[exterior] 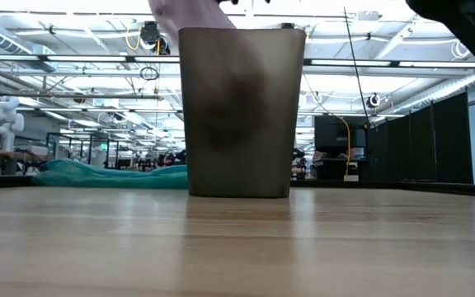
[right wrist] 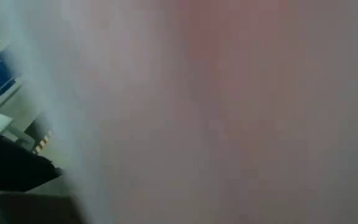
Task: Place trash/remove bag and relplace
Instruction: Remove the pink trash bag from the trash bin
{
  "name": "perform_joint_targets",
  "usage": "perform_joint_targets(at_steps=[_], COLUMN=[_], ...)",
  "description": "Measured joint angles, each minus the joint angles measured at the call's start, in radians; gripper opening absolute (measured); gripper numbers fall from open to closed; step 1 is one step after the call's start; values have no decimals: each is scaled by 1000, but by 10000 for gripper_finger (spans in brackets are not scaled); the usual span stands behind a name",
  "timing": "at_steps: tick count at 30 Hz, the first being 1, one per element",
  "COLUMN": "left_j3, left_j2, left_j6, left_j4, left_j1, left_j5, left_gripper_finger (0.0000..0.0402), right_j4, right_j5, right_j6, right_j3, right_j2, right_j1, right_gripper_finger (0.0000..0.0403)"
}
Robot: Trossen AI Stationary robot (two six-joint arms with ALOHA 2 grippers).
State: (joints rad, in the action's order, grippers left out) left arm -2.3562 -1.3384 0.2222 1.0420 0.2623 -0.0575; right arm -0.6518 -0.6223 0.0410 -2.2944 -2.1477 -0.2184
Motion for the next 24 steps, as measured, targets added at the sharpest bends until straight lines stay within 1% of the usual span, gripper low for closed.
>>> perform_joint_targets(at_steps=[3, 4, 6, 8, 11, 12, 13, 17, 21, 24], left_j3=[0, 0, 0, 0, 0, 0, 0, 0, 0, 0], left_j2=[-1, -1, -1, -1, 0, 0, 0, 0, 0, 0], left_j6=[-2, -2, -2, -2, -2, -2, -2, -33, -78, -111], left_j4=[0, 0, 0, -3, -8, -11, -13, -16, -55, -95], left_j1=[0, 0, 0, 0, 0, 0, 0, 0, 0, 0], left_j5=[0, -1, -1, -1, -1, -1, -1, -1, -1, -27], left_gripper_finger=[0, 0, 0, 0, 0, 0, 0, 8, 40, 72], right_j4=[8, 8, 13, 26, 61, 76, 85, 93, 102, 97], right_j5=[29, 44, 83, 133, 163, 172, 178, 179, 181, 202], right_j6=[16, 22, 26, 26, 20, 15, 14, 38, 59, 81], right_j3=[0, 0, 0, 0, 0, 0, 0, 0, 0, 0], right_j2=[-29, -36, -44, -44, -40, -39, -34, -3, 47, 95], right_j1=[13, 17, 25, 31, 31, 31, 31, 30, 15, -7], right_gripper_finger=[325, 310, 263, 193, 57, 29, 19, 3, 1, 0])
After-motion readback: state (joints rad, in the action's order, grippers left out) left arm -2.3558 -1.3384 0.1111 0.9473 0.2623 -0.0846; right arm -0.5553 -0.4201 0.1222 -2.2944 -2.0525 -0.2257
